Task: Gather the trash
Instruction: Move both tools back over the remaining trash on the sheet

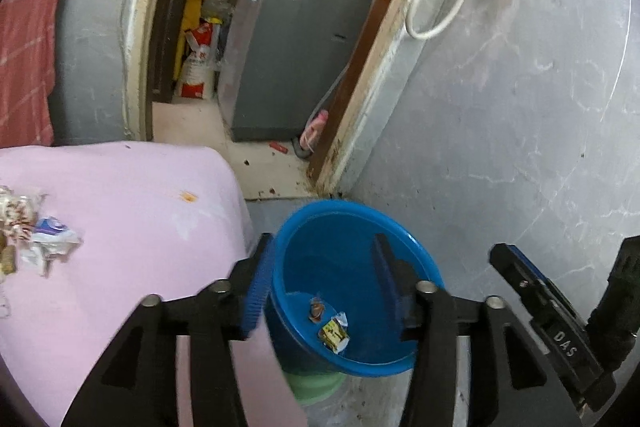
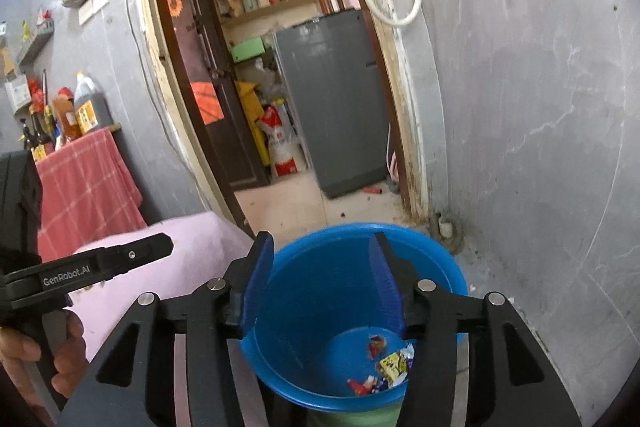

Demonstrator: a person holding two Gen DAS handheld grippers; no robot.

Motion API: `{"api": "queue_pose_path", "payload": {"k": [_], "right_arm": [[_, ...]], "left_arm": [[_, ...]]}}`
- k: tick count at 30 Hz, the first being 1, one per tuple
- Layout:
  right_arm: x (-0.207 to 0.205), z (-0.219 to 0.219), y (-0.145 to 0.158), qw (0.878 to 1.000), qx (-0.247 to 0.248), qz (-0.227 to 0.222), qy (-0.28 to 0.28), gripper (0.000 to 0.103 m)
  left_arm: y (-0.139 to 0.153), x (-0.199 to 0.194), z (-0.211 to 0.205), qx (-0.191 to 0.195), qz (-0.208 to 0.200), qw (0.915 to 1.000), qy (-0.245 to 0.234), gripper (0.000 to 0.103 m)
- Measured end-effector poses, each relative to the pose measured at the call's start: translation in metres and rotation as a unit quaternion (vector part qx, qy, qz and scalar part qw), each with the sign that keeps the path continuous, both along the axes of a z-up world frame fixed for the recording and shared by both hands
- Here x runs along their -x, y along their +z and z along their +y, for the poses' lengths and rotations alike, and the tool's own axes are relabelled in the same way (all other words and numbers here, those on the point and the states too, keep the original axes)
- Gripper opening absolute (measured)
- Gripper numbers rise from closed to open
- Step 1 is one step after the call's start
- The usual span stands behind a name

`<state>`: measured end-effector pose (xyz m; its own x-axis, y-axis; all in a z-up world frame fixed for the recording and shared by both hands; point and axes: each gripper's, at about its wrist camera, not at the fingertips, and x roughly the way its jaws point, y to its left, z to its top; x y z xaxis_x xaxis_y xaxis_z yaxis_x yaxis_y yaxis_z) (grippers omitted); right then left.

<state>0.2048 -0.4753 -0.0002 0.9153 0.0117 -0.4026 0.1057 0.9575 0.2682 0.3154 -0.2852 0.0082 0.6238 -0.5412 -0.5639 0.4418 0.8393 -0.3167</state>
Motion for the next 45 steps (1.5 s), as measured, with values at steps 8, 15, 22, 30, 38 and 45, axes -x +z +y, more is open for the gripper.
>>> {"api": "queue_pose_path", "payload": {"k": [8, 15, 22, 30, 38, 45], "right_arm": [[0.020, 0.023, 0.038, 0.998, 0.030, -0.055, 0.005, 0.090], [0.034, 0.059, 0.063, 0.994, 0.049, -0.094, 0.024, 0.103], [0.043, 0.099, 0.077, 0.991, 0.053, -0.110, 0.050, 0.103], [0.050, 0.155, 0.088, 0.986, 0.053, -0.126, 0.100, 0.103], [0.049, 0.203, 0.094, 0.979, 0.057, -0.140, 0.137, 0.103], [0.038, 0.230, 0.085, 0.979, 0.046, -0.128, 0.149, 0.103]], "left_arm": [[0.033, 0.023, 0.047, 0.021, -0.064, 0.9965, 0.050, 0.096], [0.057, 0.052, 0.097, 0.016, -0.120, 0.9877, 0.099, 0.101], [0.074, 0.086, 0.143, 0.000, -0.152, 0.9780, 0.143, 0.101], [0.077, 0.116, 0.200, -0.008, -0.161, 0.9672, 0.196, 0.101], [0.080, 0.137, 0.255, -0.026, -0.171, 0.9526, 0.250, 0.101], [0.070, 0.150, 0.293, -0.037, -0.166, 0.9429, 0.286, 0.101]]}}
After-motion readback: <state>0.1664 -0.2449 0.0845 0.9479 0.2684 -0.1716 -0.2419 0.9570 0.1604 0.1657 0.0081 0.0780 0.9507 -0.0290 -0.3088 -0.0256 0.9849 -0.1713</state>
